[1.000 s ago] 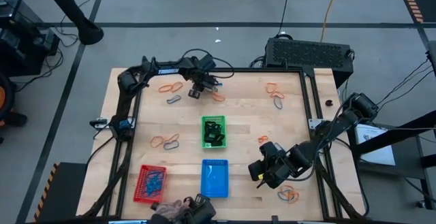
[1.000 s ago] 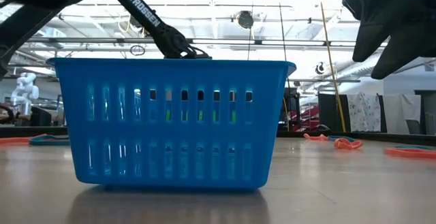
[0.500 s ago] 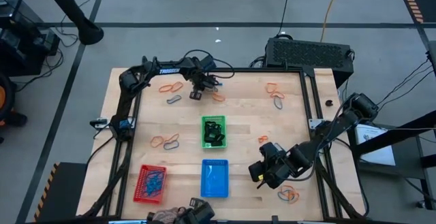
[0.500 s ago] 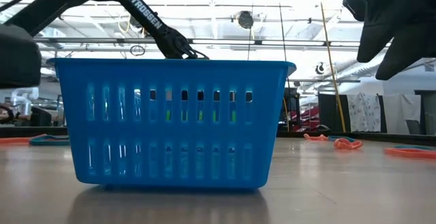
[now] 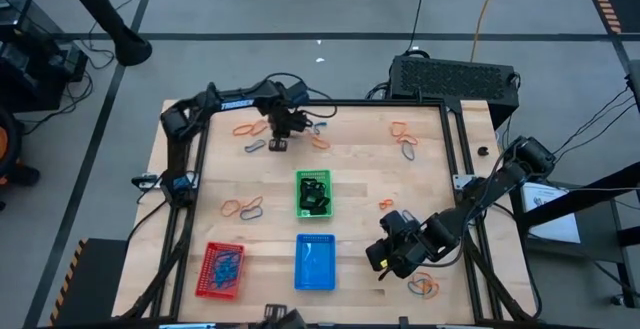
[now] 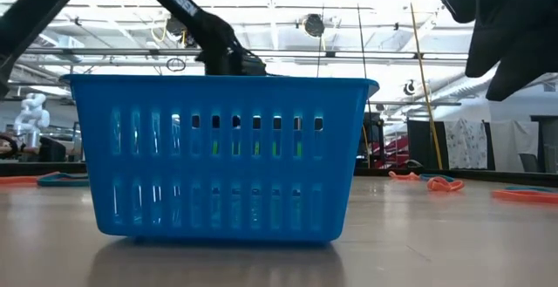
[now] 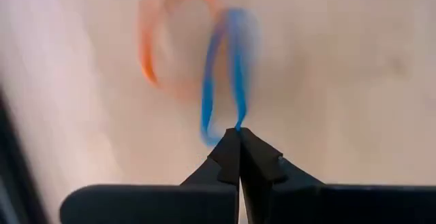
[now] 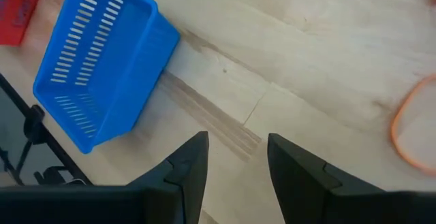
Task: Sort rubber bands into baskets
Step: Put the blue rubberband into the red bin
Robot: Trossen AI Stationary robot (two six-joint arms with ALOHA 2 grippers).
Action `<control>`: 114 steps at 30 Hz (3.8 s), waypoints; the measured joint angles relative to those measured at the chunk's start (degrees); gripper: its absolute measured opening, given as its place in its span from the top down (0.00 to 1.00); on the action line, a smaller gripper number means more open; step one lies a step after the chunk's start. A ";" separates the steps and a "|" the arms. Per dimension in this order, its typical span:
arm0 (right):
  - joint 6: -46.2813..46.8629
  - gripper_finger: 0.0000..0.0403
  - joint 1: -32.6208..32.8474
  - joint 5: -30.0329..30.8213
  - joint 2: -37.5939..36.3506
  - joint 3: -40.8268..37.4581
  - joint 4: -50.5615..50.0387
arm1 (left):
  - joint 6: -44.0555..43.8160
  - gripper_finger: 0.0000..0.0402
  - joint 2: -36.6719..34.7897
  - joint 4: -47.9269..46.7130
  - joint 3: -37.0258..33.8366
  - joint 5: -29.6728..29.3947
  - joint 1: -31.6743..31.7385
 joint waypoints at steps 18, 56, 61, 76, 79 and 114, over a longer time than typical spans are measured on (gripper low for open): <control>-15.20 0.64 -0.07 2.84 0.00 0.00 6.08 | -25.53 1.00 -16.68 -27.41 0.01 12.24 -18.54; -5.60 0.64 4.81 -20.03 -0.44 0.02 8.26 | -102.67 1.00 -36.49 9.99 -31.29 -5.28 -95.11; -4.27 0.64 8.90 -20.00 -0.44 0.04 -2.06 | -108.07 1.00 -34.61 9.98 -31.29 -3.64 -94.75; -7.99 0.64 9.69 -10.73 -0.37 0.04 -27.11 | -114.75 0.94 -30.71 9.88 -31.27 -4.08 -89.62; -13.36 0.64 6.47 -10.21 -0.37 0.04 -28.59 | -117.61 0.86 -30.74 8.24 -31.27 -1.12 -87.73; -6.81 0.77 -6.00 -20.07 -1.25 -20.11 -7.88 | -90.64 0.51 -44.55 27.77 -28.80 -0.03 -64.63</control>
